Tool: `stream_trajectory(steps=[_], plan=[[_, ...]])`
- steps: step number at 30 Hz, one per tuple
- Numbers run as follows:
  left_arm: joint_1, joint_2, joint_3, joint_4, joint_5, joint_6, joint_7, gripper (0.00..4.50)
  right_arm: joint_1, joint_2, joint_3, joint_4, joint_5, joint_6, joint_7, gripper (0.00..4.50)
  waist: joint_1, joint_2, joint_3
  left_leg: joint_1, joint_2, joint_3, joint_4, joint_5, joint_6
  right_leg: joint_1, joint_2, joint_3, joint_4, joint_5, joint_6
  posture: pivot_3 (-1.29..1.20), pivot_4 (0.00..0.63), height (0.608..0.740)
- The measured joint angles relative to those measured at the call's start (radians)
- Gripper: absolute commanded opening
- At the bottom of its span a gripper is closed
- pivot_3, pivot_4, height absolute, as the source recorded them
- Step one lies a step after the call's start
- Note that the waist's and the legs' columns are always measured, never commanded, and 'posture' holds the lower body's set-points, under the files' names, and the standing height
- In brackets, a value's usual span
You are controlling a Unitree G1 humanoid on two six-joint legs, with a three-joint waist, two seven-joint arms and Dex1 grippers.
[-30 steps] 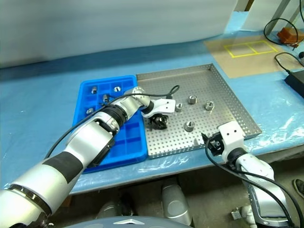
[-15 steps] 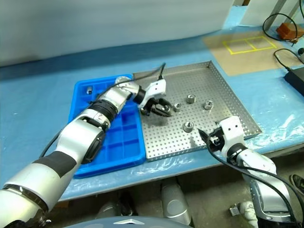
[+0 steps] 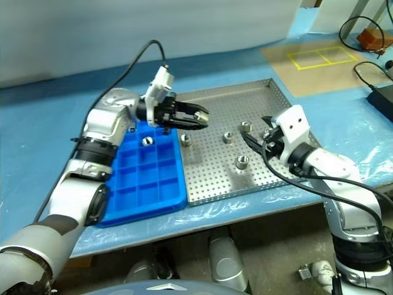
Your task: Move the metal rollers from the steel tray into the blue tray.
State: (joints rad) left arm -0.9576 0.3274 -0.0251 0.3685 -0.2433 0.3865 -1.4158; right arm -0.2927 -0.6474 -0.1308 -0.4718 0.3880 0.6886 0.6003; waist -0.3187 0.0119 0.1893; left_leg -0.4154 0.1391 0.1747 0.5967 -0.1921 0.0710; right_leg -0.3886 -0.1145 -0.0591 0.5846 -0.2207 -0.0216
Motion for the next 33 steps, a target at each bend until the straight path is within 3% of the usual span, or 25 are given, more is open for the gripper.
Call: stream_trajectory(steps=[4, 9, 12, 19, 24, 33], plan=[[0.102, 0.054, 0.02, -0.151, -0.047, 0.077, 0.087, 1.74, -0.083, 0.011, 0.108, 0.084, -0.012, -0.033, 0.066, 3.73, 0.049, 0.001, 0.001, -0.003, 0.001, 0.0, 0.0, 0.001, 0.0, -0.005, 0.0, 0.0, 0.004, -0.001, -0.001, -0.28, 0.15, 0.74], [0.225, 0.134, 0.057, -0.296, -0.089, 0.143, 0.194, 1.74, -0.21, 0.067, 0.232, 0.214, -0.029, -0.099, 0.161, 3.73, 0.146, 0.002, 0.001, -0.004, 0.007, 0.001, 0.0, 0.004, -0.005, -0.008, 0.003, 0.0, 0.01, -0.001, -0.002, -0.18, 0.15, 0.74], [0.305, 0.176, 0.07, -0.334, -0.094, 0.159, 0.242, 1.74, -0.261, 0.105, 0.289, 0.268, -0.04, -0.141, 0.214, 3.73, 0.206, 0.002, 0.001, -0.002, 0.009, 0.001, 0.001, 0.007, -0.009, -0.013, 0.004, 0.001, 0.022, -0.005, -0.009, -0.14, 0.15, 0.74], [0.473, 0.241, 0.106, -0.376, -0.092, 0.166, 0.367, 1.74, -0.353, 0.22, 0.384, 0.421, -0.085, -0.235, 0.288, 3.73, 0.329, 0.002, 0.001, 0.003, 0.015, 0.005, -0.003, 0.013, -0.024, -0.013, 0.008, 0.001, 0.027, -0.006, -0.01, -0.09, 0.15, 0.74], [0.542, 0.241, 0.104, -0.404, -0.098, 0.166, 0.407, 1.74, -0.358, 0.231, 0.39, 0.447, -0.1, -0.254, 0.313, 3.73, 0.355, 0.002, 0.001, 0.003, 0.015, 0.005, -0.003, 0.013, -0.025, -0.013, 0.008, 0.003, 0.028, -0.005, -0.01, -0.1, 0.15, 0.74], [0.623, 0.252, 0.063, -0.441, -0.105, 0.165, 0.427, 1.74, -0.35, 0.229, 0.39, 0.442, -0.11, -0.25, 0.319, 3.73, 0.354, 0.001, 0.001, 0.01, 0.015, 0.006, -0.016, 0.019, -0.032, -0.013, 0.01, 0.004, 0.027, -0.005, -0.01, -0.12, 0.15, 0.74]])
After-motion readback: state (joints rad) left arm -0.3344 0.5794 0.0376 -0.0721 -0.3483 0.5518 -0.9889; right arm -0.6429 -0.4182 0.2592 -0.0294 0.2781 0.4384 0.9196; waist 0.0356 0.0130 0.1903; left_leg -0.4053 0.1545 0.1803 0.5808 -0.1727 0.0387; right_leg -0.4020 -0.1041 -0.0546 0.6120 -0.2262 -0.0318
